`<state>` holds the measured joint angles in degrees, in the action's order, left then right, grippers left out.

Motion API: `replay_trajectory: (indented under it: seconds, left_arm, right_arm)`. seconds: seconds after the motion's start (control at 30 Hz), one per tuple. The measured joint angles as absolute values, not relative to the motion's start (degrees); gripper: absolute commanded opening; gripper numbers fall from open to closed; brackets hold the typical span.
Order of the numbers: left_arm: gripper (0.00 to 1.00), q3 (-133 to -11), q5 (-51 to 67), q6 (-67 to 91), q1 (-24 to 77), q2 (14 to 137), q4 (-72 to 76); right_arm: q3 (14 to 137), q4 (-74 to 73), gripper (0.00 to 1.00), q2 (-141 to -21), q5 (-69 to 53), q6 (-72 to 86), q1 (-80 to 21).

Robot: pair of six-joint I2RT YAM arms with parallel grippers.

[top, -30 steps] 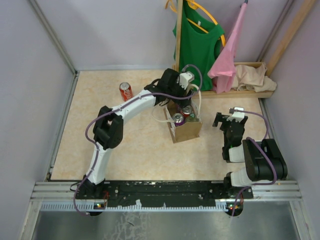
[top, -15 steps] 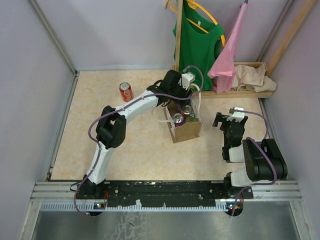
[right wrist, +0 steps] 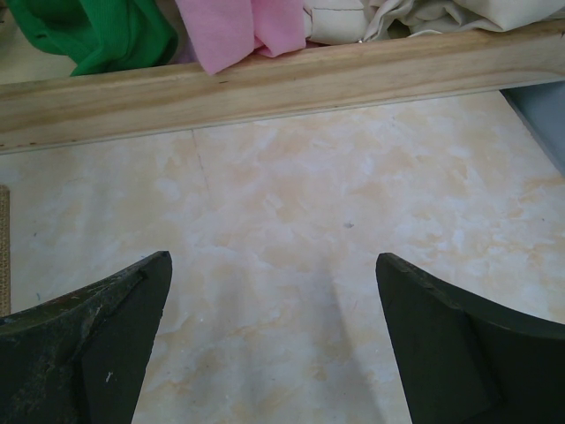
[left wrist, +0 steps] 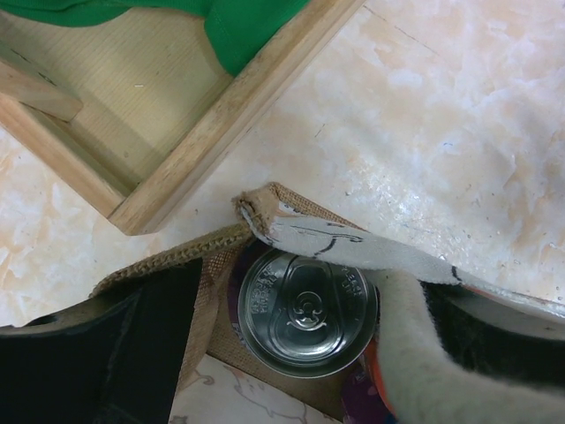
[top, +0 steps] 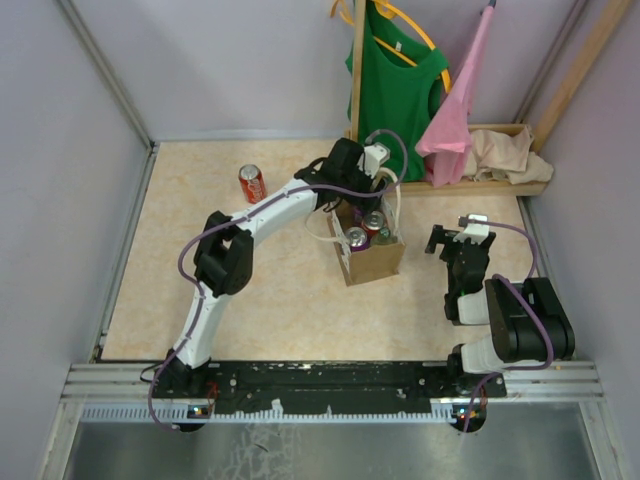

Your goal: Take the beverage out of the canvas bag

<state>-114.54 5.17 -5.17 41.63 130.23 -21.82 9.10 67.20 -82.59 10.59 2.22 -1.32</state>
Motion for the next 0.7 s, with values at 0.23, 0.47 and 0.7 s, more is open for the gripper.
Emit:
replay_trajectory:
  seconds: [0.23,0.47,0.7]
  left_arm:
    - [0.88,-114.59,4.71,-4.78,41.63,130.19,-23.59]
    - [0.75,-113.10,4.84,-4.71,41.50,129.75,-23.88]
    - [0.55,-112.42,5.28,-5.23,41.65,130.15,-25.50]
  right_arm:
    - [9.10,67.20,0.99,-82.59,10.59,2.22,-1.32]
    - [9.10,67.20,0.99,-82.59,10.59,2.22,-1.32]
    - [9.10,67.20,0.99,-82.59,10.59,2.22,-1.32]
